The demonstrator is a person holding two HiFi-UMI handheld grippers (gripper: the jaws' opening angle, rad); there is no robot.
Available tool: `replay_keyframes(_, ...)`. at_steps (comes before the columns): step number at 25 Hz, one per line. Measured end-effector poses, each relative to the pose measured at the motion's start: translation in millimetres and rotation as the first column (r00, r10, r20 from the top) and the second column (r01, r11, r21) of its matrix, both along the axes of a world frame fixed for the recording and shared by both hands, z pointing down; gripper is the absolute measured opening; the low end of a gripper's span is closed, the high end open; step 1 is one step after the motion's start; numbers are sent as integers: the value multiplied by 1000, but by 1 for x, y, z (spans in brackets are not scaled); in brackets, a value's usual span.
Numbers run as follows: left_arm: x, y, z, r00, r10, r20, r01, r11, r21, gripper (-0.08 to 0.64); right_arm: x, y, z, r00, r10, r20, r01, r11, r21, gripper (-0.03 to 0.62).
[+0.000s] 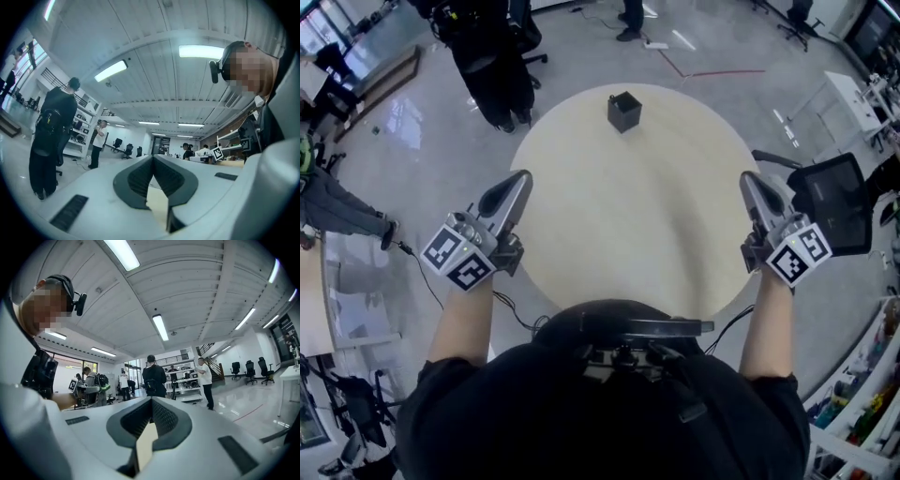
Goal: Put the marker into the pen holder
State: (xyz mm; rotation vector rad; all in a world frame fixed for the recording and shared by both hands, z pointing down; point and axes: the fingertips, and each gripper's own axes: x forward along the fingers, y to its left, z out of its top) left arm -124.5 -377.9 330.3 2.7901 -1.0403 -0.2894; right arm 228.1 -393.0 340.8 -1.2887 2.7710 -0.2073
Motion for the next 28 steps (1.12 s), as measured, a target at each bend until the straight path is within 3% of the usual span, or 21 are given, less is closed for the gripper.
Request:
replay_keyframes(5, 25, 86, -9, 998, -69, -10, 69, 997, 24, -6, 21, 57, 2, 995, -93, -25, 93, 996, -4, 3)
replay_keyframes(9, 42, 125, -15, 996, -89, -16, 89, 995, 37, -6, 36, 82, 3, 992, -120, -35, 120, 993, -9, 3)
replay_keyframes(16, 30, 133, -25, 999, -36, -32, 37, 998, 59, -6, 18, 109, -9, 995, -92, -32, 93, 995, 34, 3)
replay_keyframes(23, 16, 130, -26, 1000, 15, -27, -14, 999, 34, -6, -1, 126, -1, 997, -61, -43, 61, 998, 13, 3)
replay_keyframes(28, 27, 131, -24, 999, 42, -30, -41, 999, 33, -6, 4, 134, -3, 997, -47, -56, 48, 999, 23, 3)
